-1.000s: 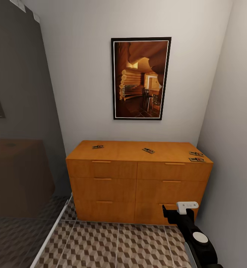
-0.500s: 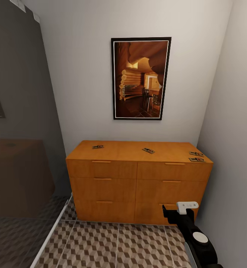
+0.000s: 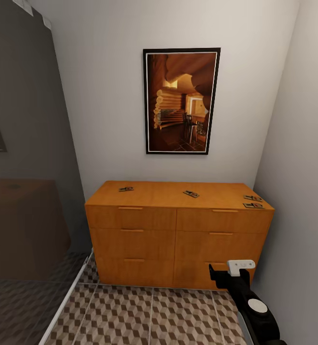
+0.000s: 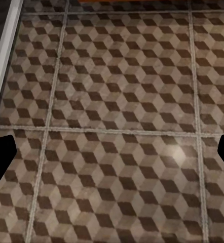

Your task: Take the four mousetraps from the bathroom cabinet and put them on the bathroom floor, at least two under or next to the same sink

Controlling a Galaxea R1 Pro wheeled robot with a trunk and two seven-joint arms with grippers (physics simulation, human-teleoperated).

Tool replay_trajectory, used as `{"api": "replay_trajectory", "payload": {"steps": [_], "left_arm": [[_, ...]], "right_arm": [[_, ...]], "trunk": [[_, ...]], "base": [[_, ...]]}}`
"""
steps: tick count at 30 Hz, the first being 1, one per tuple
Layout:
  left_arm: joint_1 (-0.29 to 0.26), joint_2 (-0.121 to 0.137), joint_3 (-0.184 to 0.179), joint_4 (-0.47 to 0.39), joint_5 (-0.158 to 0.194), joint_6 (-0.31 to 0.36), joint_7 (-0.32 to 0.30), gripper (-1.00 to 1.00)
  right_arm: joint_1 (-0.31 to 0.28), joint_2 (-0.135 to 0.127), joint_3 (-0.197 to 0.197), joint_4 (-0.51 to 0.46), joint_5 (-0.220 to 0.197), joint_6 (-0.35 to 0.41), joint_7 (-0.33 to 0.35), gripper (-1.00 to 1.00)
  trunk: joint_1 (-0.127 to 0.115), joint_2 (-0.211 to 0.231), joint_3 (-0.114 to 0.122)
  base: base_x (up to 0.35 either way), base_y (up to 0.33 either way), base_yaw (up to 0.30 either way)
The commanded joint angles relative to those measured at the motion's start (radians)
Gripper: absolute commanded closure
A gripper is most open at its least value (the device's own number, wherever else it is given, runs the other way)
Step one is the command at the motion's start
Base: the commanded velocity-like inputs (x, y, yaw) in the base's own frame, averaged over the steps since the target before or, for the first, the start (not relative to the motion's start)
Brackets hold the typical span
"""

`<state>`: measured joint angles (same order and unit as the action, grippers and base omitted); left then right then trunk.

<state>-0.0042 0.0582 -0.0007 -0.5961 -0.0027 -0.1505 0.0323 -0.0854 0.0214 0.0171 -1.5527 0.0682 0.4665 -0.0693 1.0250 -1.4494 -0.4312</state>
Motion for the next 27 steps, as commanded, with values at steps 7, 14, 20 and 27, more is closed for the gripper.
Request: {"api": "replay_trajectory", "payload": {"steps": [7,14,20,27], "left_arm": [[0.0,0.0,-0.001,0.001,0.0,-0.003,0.003,-1.0],[0.0,0.0,-0.001,0.001,0.0,-0.003,0.003,-1.0],[0.0,0.0,-0.001,0.001,0.0,-0.003,0.003,-1.0],[0.0,0.0,-0.001,0.001,0.0,-0.003,0.003,-1.0]], "right_arm": [[-0.001,0.0,0.001,-0.001,0.007,0.007,-0.003,-1.0],[-0.001,0.0,0.001,-0.001,0.007,0.006,-0.003,-1.0],[-0.001,0.0,0.001,-0.001,0.007,0.006,-0.003,-1.0],[-0.001,0.0,0.001,-0.001,0.007,0.006,-0.003,-1.0]], "trunk": [[0.0,-0.001,-0.001],[0.0,-0.001,-0.001],[0.0,-0.001,-0.001],[0.0,-0.001,-0.001]], "base": [[0.0,0.0,0.0],[0.0,0.0,0.0],[0.0,0.0,0.0],[0.0,0.0,0.0]]}}
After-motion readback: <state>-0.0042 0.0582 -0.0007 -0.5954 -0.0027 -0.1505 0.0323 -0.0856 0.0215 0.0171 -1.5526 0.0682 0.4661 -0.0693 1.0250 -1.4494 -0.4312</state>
